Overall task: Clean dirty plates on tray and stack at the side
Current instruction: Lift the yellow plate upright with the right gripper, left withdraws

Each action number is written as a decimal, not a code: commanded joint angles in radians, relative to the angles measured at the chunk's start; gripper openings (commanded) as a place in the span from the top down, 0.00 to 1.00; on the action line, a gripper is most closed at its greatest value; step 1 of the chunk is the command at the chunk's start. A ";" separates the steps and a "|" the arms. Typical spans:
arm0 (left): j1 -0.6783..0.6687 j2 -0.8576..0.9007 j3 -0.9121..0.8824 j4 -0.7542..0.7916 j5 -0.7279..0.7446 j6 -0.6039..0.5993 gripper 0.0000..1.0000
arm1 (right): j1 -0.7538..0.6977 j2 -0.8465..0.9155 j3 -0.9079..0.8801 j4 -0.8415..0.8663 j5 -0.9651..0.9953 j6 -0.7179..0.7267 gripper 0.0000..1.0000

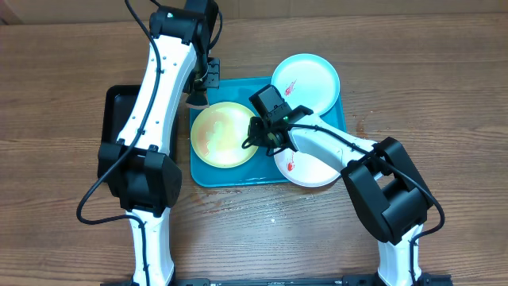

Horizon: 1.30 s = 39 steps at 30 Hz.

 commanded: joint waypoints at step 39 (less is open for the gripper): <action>0.112 -0.009 0.011 -0.035 0.159 -0.021 0.96 | 0.286 -0.279 0.084 -0.364 1.051 -0.130 0.96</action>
